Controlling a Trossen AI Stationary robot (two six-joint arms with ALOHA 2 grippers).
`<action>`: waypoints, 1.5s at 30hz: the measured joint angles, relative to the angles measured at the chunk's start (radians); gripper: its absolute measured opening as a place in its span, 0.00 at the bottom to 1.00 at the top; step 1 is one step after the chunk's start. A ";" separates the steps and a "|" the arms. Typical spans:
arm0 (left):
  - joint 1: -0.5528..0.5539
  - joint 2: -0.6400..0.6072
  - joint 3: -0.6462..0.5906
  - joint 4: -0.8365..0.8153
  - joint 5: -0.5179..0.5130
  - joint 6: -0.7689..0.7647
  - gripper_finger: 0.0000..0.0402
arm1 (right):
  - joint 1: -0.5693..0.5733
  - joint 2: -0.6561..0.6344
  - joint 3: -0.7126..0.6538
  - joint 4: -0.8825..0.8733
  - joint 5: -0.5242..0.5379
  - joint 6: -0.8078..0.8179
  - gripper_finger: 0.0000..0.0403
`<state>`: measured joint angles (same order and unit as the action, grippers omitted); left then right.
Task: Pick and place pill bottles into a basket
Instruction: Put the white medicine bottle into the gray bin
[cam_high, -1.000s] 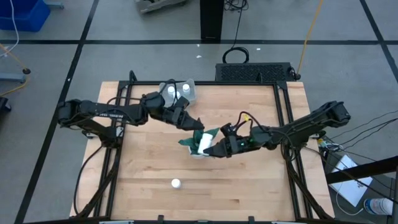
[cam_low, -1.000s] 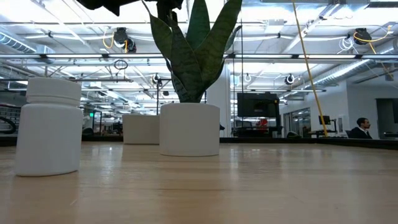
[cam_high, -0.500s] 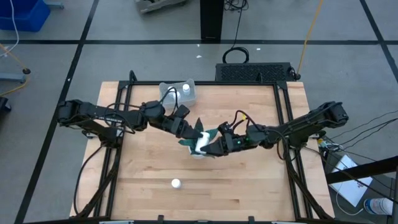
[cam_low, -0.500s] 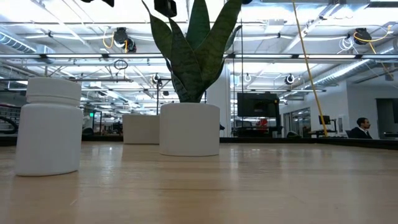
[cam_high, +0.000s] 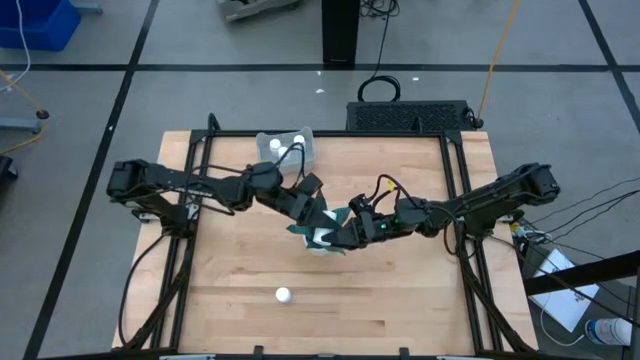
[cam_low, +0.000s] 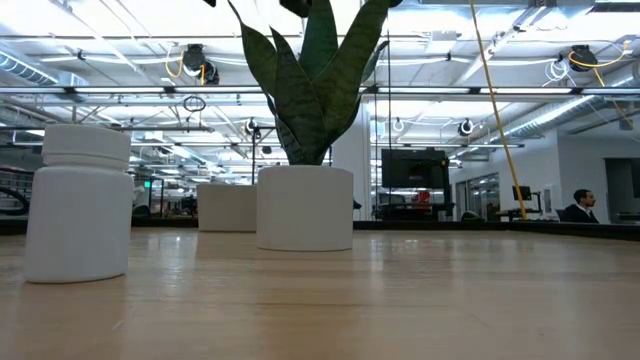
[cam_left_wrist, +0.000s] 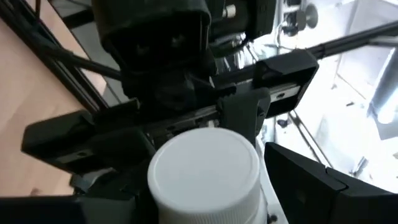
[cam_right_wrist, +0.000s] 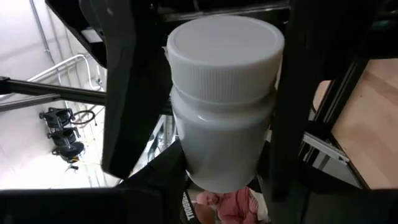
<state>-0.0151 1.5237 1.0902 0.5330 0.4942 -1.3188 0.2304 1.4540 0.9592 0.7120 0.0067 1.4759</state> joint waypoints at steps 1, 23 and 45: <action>0.002 0.000 0.005 -0.015 0.010 0.003 0.62 | 0.003 0.001 0.000 0.000 0.002 -0.004 0.39; 0.061 -0.015 0.009 -0.070 0.220 0.028 0.41 | 0.061 0.001 -0.001 0.013 0.013 -0.035 0.40; 0.348 -0.148 0.009 -0.143 0.395 0.187 0.40 | 0.078 -0.066 -0.002 0.038 0.100 -0.266 0.78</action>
<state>0.3333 1.3761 1.0988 0.3902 0.8891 -1.1322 0.3086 1.3881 0.9573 0.7505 0.1062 1.2096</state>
